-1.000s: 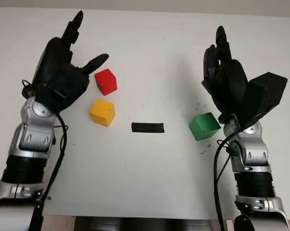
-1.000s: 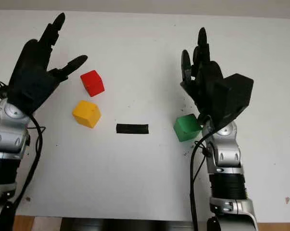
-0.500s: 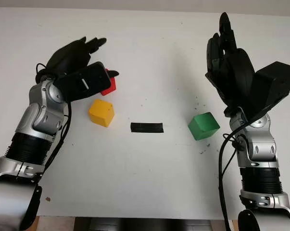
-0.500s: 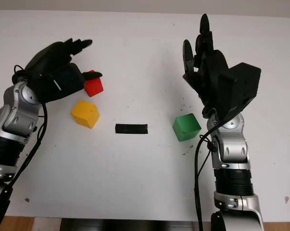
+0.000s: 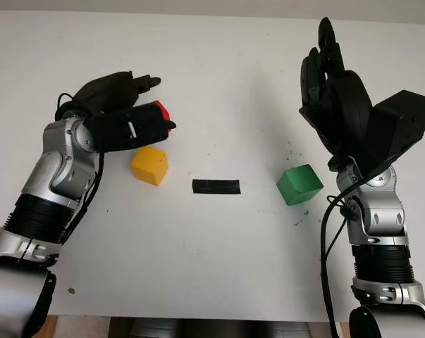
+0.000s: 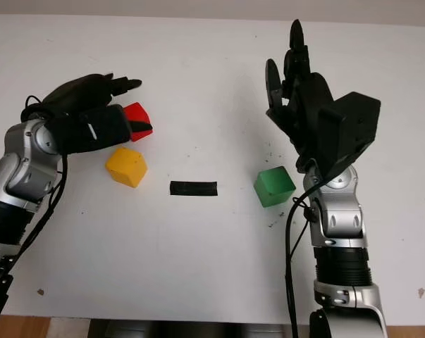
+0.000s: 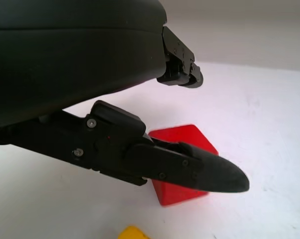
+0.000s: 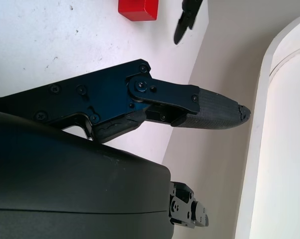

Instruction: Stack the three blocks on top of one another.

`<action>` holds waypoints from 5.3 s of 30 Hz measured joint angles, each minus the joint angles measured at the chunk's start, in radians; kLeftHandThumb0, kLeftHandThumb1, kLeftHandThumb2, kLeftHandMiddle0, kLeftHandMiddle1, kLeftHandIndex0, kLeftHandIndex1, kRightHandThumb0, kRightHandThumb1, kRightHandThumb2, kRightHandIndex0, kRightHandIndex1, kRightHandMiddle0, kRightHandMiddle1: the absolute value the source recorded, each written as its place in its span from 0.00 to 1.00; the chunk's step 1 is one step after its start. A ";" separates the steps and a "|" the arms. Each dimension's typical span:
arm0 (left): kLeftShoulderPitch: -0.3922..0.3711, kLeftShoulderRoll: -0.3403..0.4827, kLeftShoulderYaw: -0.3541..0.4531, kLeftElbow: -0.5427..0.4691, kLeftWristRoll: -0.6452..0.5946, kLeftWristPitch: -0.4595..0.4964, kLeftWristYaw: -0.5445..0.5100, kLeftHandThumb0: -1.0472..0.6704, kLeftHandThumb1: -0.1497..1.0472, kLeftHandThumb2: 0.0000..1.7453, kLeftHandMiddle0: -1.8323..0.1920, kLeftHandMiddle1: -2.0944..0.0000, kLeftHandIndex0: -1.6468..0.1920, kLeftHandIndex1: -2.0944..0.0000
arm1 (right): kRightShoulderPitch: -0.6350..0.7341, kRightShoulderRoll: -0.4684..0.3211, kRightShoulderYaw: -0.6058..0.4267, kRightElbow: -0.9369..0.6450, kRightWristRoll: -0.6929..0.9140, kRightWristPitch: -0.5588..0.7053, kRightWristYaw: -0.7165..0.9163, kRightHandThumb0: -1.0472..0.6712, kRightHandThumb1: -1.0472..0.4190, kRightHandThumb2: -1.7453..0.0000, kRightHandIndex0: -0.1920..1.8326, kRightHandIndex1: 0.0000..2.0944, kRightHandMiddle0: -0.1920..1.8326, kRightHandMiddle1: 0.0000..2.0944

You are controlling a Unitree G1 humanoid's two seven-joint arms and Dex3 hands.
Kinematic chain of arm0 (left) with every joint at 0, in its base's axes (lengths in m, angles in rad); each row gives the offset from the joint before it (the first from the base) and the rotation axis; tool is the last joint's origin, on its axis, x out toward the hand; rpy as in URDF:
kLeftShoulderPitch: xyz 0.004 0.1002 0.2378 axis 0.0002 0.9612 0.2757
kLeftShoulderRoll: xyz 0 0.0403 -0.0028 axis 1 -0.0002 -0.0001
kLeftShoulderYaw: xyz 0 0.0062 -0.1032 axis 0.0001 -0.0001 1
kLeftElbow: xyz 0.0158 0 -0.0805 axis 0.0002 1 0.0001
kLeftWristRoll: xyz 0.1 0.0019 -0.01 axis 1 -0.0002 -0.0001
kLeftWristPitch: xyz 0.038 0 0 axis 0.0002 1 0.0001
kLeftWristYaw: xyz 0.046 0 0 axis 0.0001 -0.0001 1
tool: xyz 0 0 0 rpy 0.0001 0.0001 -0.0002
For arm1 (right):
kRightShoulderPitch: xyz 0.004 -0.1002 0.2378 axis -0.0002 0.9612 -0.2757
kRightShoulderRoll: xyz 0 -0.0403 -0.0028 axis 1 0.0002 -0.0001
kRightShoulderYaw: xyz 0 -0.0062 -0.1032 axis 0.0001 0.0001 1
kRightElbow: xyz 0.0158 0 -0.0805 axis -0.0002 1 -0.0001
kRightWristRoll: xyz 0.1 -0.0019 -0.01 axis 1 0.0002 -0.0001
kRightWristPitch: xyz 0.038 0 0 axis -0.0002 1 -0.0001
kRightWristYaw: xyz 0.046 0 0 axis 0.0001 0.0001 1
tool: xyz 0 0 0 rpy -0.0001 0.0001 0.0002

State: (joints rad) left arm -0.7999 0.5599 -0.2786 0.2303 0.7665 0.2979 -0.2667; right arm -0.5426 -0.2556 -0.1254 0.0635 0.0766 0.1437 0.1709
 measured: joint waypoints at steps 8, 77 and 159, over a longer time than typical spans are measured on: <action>0.001 -0.009 -0.063 0.040 0.155 0.004 0.129 0.12 1.00 0.08 0.94 0.98 0.81 0.98 | 0.000 0.000 0.000 0.004 0.000 -0.001 0.001 0.18 0.00 0.64 0.00 0.00 0.00 0.00; 0.005 -0.006 -0.091 0.104 0.155 -0.124 0.191 0.40 1.00 0.09 0.73 0.97 0.72 0.39 | 0.002 0.000 0.001 0.002 -0.009 0.008 -0.003 0.18 0.00 0.66 0.00 0.00 0.00 0.00; 0.296 -0.068 0.005 -0.296 0.018 -0.412 0.012 0.34 1.00 0.20 0.79 0.97 0.78 0.19 | 0.003 0.005 0.005 -0.025 -0.011 0.066 -0.021 0.16 0.00 0.70 0.00 0.00 0.00 0.00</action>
State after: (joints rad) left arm -0.5039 0.4919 -0.2737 -0.0660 0.7848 -0.1146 -0.2546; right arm -0.5399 -0.2503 -0.1205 0.0382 0.0653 0.2097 0.1502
